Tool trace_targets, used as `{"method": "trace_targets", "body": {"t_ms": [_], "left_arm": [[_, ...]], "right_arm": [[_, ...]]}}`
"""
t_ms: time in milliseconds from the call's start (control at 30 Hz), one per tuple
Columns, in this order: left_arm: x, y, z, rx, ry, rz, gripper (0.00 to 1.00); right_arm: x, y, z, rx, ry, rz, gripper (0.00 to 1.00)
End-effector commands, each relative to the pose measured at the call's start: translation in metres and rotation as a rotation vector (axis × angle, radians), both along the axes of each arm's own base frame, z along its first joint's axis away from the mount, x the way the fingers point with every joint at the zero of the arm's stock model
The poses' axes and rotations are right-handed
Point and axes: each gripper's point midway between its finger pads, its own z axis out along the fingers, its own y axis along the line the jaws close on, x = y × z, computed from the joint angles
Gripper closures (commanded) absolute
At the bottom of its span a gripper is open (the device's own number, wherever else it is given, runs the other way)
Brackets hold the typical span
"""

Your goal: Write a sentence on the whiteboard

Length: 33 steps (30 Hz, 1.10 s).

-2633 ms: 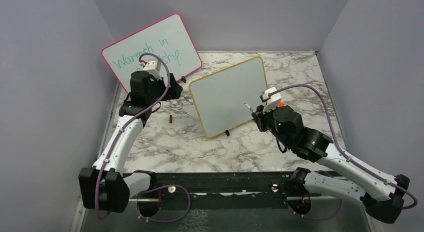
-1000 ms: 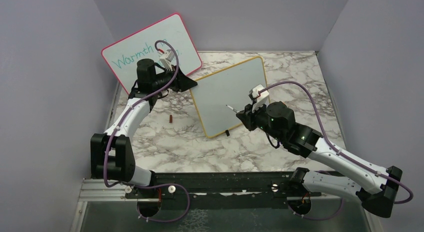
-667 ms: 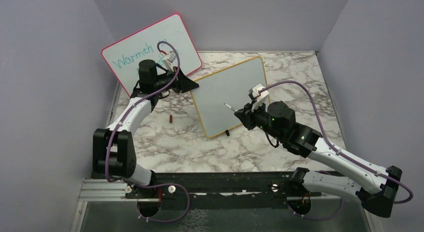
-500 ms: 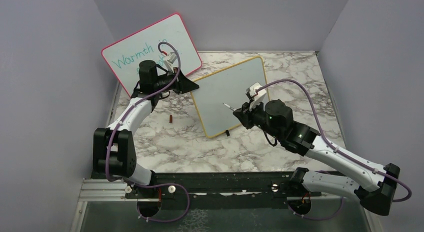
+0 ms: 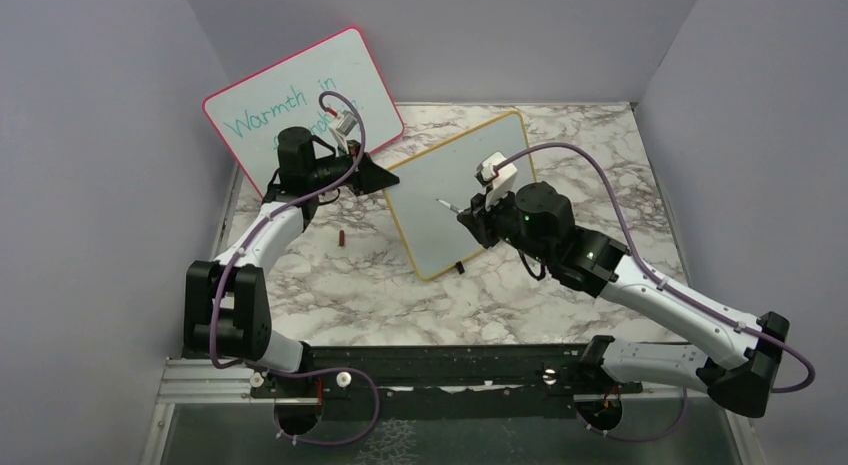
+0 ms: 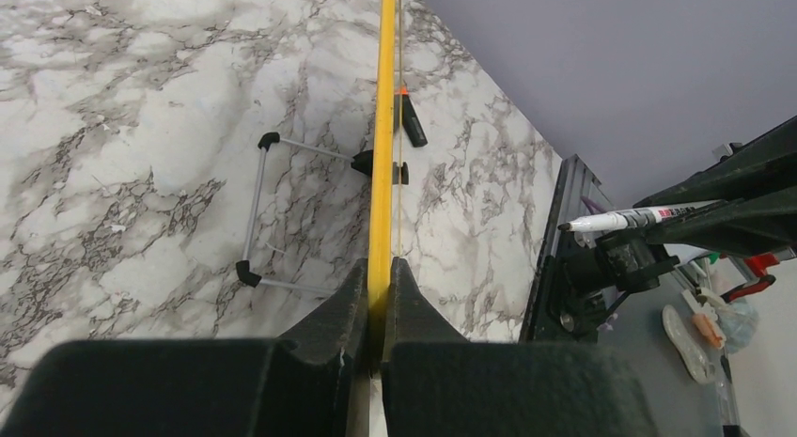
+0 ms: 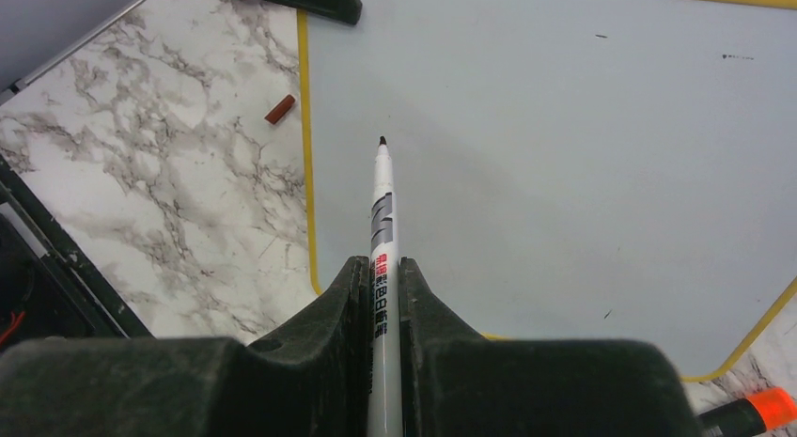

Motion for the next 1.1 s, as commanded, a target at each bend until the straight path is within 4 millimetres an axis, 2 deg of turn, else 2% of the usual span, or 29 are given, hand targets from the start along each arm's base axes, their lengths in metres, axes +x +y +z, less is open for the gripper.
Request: {"method": "trace_targets", "body": {"t_ms": [0, 333, 1067], "left_arm": [[-0.015, -0.01, -0.009, 0.019, -0.004, -0.045, 1.0], [-0.022, -0.024, -0.015, 0.034, -0.002, -0.051, 1.0], [-0.022, -0.026, -0.016, 0.044, -0.001, -0.012, 1.0]], "right_arm": [[-0.001, 0.004, 0.003, -0.043, 0.013, 0.02, 0.99], [0.005, 0.021, 0.003, -0.097, 0.014, -0.014, 0.99], [0.002, 0.043, -0.002, -0.152, 0.002, -0.092, 0.99]]}}
